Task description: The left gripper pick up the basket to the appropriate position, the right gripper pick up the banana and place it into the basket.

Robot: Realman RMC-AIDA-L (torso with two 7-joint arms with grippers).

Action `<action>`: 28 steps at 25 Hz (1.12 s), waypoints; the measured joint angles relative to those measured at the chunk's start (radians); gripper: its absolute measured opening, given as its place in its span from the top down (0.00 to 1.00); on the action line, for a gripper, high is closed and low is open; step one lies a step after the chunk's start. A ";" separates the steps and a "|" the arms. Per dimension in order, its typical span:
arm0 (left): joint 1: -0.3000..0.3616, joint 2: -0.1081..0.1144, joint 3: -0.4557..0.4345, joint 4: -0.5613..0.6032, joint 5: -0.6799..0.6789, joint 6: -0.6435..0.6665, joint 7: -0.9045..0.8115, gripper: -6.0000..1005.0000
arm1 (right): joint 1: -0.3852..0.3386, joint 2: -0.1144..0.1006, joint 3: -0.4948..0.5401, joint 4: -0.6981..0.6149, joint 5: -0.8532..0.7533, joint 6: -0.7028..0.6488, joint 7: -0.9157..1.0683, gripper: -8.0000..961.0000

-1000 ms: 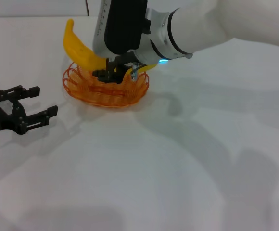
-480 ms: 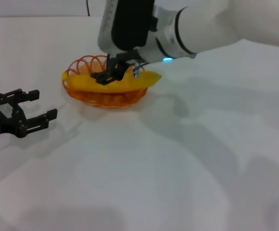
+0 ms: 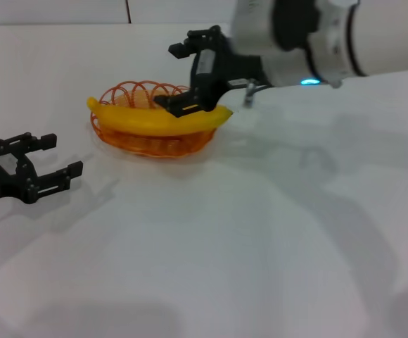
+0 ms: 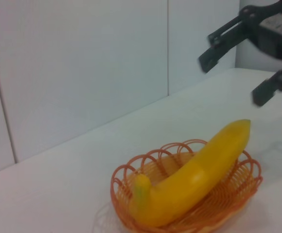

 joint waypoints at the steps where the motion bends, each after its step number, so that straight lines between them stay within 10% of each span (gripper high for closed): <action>1: 0.000 0.000 0.000 0.000 -0.001 0.000 0.000 0.27 | -0.008 0.000 0.028 0.006 0.030 -0.031 -0.033 0.12; 19: 0.001 -0.002 -0.009 0.000 -0.011 0.000 0.013 0.27 | -0.074 -0.003 0.545 0.479 0.266 -0.341 -0.520 0.12; 28: 0.002 -0.005 -0.009 -0.008 -0.013 0.000 0.026 0.27 | -0.138 -0.006 0.617 0.569 0.265 -0.349 -0.623 0.12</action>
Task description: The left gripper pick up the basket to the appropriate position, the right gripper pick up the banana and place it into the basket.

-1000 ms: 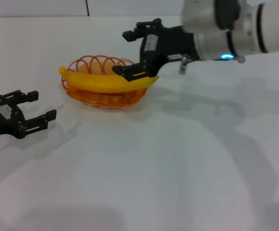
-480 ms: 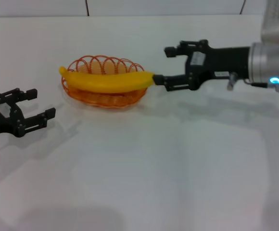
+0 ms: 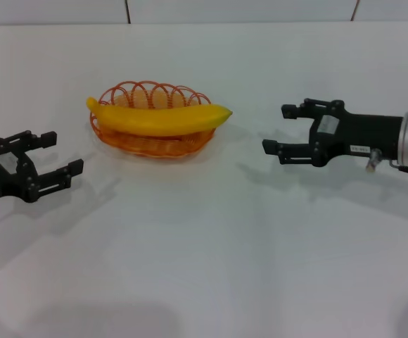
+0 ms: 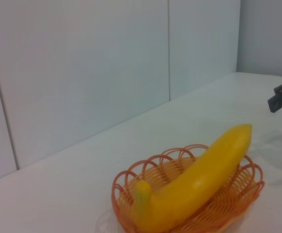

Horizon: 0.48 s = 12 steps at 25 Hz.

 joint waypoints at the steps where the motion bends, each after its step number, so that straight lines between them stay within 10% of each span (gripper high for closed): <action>1: 0.001 0.000 -0.001 0.000 0.000 0.000 0.000 0.27 | -0.007 0.000 0.001 0.000 0.000 0.000 -0.003 0.12; 12: 0.001 0.001 -0.001 -0.011 -0.009 0.000 0.012 0.27 | -0.040 -0.003 0.025 0.015 0.000 -0.003 -0.041 0.13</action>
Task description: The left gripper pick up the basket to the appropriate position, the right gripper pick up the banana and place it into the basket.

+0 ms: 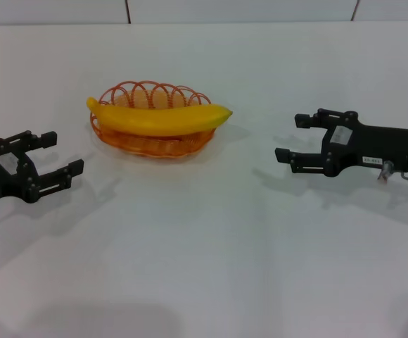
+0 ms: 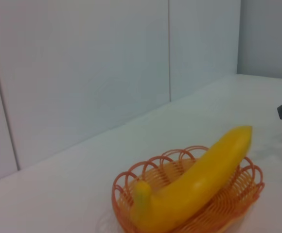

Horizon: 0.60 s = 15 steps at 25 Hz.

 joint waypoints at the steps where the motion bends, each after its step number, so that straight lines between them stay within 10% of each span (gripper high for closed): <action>1: 0.000 0.001 0.000 -0.003 -0.002 0.000 0.001 0.27 | 0.001 0.000 0.000 0.005 0.000 0.000 -0.003 0.13; 15: 0.000 0.001 -0.001 -0.006 -0.003 0.000 0.009 0.27 | 0.006 0.000 0.001 0.015 0.000 0.000 -0.009 0.13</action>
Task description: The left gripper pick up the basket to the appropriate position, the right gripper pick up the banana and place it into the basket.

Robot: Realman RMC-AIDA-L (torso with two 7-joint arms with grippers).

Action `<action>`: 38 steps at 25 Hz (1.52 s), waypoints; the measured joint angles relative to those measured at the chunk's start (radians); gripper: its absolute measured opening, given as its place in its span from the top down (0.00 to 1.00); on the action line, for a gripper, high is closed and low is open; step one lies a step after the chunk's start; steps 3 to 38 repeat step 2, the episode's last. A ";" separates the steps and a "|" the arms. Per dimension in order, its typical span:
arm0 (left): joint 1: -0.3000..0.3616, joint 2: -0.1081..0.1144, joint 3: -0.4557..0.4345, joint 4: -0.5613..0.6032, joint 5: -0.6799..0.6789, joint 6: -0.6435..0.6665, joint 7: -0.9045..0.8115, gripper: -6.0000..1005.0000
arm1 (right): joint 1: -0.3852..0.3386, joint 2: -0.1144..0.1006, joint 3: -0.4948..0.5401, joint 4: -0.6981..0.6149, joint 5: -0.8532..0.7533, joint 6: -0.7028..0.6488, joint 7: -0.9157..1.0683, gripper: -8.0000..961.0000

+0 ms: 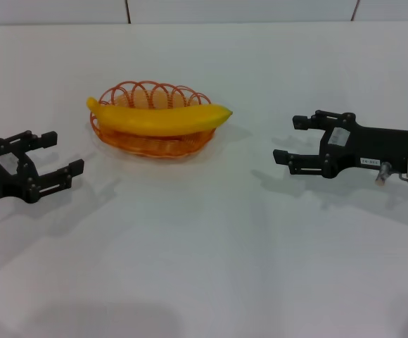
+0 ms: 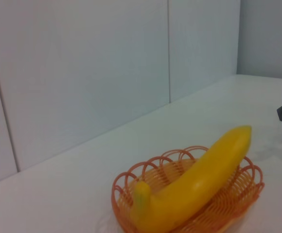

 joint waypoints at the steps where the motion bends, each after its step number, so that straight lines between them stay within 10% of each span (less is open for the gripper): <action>1: 0.000 0.000 0.000 0.000 0.000 0.000 0.000 0.27 | 0.000 0.000 0.000 0.000 0.000 0.000 0.000 0.13; 38: 0.000 0.000 0.000 0.000 0.000 0.000 0.000 0.27 | 0.000 0.000 0.000 0.000 0.000 0.000 0.000 0.13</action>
